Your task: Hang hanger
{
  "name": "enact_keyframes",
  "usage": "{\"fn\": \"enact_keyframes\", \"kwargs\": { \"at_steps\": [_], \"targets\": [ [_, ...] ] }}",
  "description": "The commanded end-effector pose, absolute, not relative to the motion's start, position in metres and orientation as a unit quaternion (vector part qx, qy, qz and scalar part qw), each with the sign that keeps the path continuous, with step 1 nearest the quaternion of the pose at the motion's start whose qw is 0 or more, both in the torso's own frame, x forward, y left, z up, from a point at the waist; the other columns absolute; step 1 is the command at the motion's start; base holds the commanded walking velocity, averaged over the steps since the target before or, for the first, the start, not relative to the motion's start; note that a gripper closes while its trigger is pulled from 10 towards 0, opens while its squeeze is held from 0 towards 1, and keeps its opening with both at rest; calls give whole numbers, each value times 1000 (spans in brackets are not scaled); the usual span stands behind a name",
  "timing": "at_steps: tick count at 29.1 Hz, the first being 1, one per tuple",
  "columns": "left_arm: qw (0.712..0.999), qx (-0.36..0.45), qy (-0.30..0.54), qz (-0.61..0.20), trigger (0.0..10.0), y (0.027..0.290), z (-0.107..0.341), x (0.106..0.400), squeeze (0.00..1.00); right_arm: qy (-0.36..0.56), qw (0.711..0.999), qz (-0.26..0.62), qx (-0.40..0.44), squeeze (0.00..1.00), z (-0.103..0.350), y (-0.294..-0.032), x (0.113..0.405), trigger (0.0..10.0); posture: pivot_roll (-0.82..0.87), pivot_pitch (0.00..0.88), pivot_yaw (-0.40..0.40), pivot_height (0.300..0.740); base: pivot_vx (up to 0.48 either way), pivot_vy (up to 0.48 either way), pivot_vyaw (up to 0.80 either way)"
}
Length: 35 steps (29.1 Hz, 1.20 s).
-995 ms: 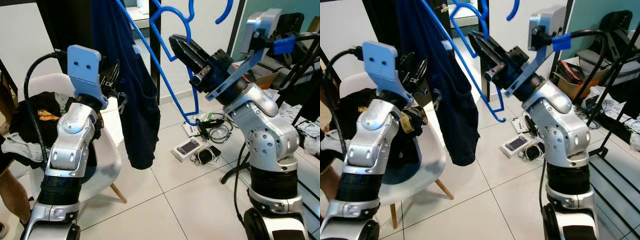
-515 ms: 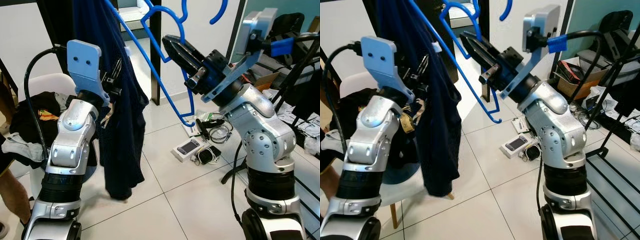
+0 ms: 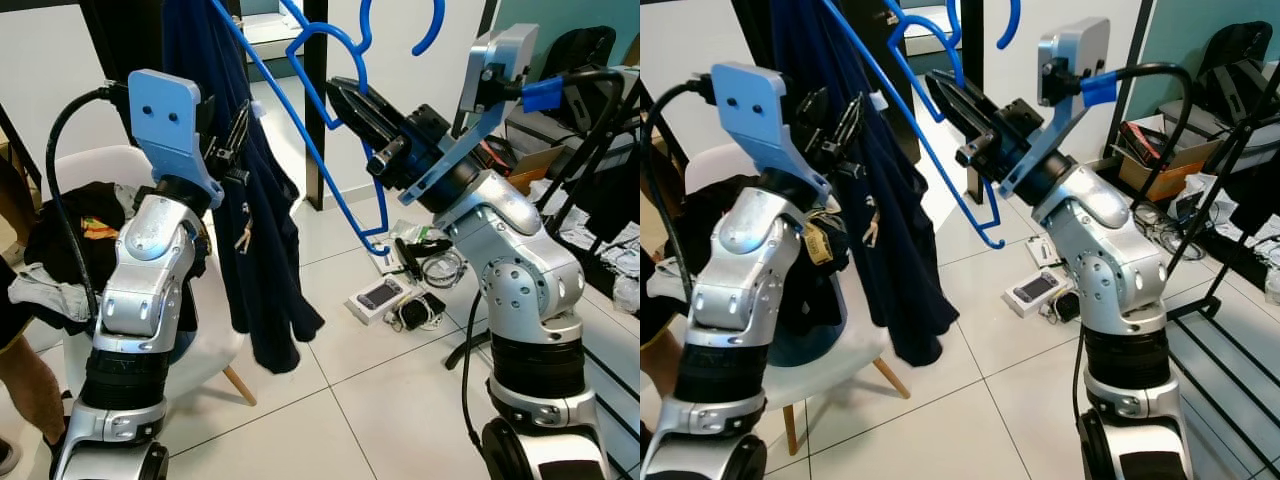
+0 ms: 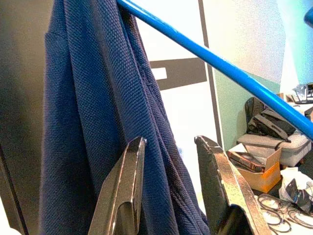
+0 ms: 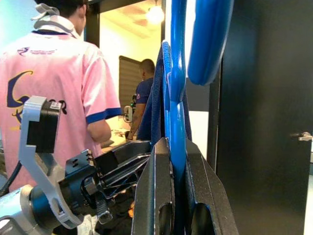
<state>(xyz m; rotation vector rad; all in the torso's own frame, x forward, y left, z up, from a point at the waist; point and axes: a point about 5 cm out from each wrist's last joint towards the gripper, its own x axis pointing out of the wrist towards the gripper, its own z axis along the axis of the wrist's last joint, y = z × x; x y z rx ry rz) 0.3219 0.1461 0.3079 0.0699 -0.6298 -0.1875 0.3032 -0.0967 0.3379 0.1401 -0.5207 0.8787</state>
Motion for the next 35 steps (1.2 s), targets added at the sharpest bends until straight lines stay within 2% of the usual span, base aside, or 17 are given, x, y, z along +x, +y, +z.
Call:
{"fn": "enact_keyframes", "kwargs": {
  "at_steps": [1, 13, 18, 26, 27, 29, 30, 34, 35],
  "targets": [
    [946, 24, -307, -96, 10000, 145, 308, 321, 0, -269, 863, 422, 70, 0, 347, -96, 301, 10000, 0, 5, 23, 740, 0, 0, 0],
    [949, 52, -303, -72, 10000, 143, 308, 323, 0, -270, 865, 419, 65, 0, 348, -96, 301, 10000, -2, 0, 24, 740, 0, 0, 0],
    [949, 42, -301, -84, 10000, 133, 306, 321, 0, -264, 872, 407, 63, 0, 347, -95, 306, 10000, 1, 0, 23, 740, 0, 0, 0],
    [951, 48, -299, -70, 10000, 135, 305, 322, 0, -270, 865, 418, 69, 0, 349, -94, 302, 10000, 0, 0, 25, 740, 0, 0, 0],
    [952, 47, -296, -58, 9137, 140, 304, 324, 0, -274, 860, 424, 72, 0, 350, -94, 300, 10000, -4, 0, 29, 740, 0, 0, 0],
    [954, 47, -293, -45, 9137, 146, 304, 326, 0, -280, 854, 431, 74, 0, 352, -94, 296, 10000, -4, 0, 29, 740, 0, 0, 0],
    [955, 44, -291, -35, 6667, 149, 304, 326, 0, -282, 853, 433, 74, 0, 352, -95, 295, 10000, -5, 0, 30, 740, 0, 0, 0],
    [957, 43, -288, -17, 6667, 155, 303, 328, 0, -285, 850, 437, 75, 0, 352, -96, 293, 10000, -7, 1, 32, 740, 0, 0, 0],
    [958, 36, -285, -18, 4471, 156, 302, 328, 0, -285, 849, 439, 74, 0, 353, -96, 293, 10000, -9, 1, 33, 740, 0, 0, 0]
  ]
}}
